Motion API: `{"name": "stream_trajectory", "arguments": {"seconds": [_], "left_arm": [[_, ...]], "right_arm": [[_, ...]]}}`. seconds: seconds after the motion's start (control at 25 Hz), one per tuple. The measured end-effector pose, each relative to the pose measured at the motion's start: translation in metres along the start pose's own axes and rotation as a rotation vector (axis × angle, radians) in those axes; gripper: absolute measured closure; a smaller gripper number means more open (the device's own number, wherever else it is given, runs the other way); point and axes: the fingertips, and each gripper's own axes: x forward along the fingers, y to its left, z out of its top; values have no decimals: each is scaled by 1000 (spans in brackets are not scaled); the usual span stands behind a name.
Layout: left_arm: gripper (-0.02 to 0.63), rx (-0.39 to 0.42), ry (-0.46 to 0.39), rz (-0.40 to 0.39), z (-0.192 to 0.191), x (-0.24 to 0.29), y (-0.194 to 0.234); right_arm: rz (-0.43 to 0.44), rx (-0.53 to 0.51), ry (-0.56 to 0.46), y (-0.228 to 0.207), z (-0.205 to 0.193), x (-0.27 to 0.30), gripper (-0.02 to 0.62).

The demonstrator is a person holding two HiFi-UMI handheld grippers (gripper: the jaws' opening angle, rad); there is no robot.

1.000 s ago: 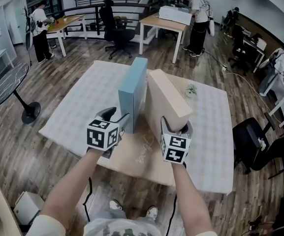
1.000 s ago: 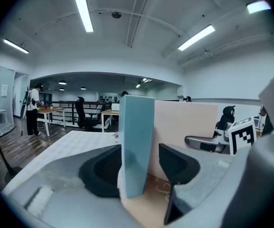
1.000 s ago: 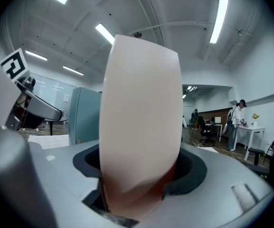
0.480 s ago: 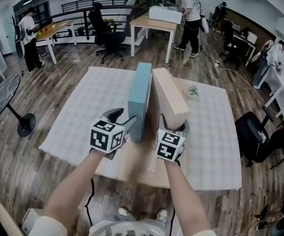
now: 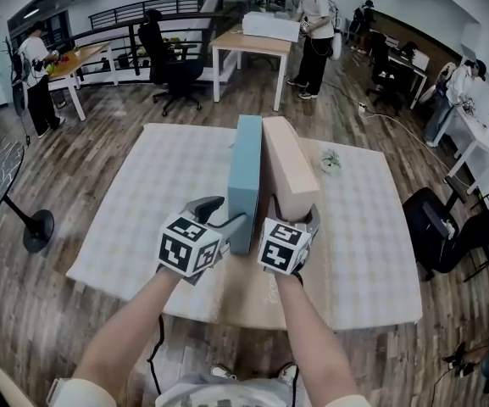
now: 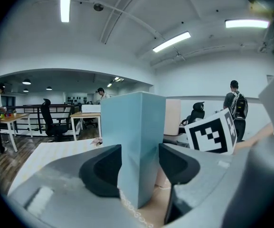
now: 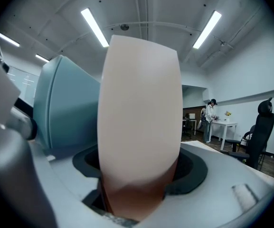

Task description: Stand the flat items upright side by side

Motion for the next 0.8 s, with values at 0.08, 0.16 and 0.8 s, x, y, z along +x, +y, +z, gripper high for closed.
{"name": "stream_trajectory", "arguments": {"seconds": [0.08,0.16,0.8], "left_arm": [[351,8,6,-16,-1,2,-3],[351,12,7,-28,0,4,-6],[351,5,13,-8,-3,3,-5]], "right_arm": [[1,11,7,3,0,2,249],[6,35,19,6,1,1,249],[286,78,55,25,5,-25,252]]}}
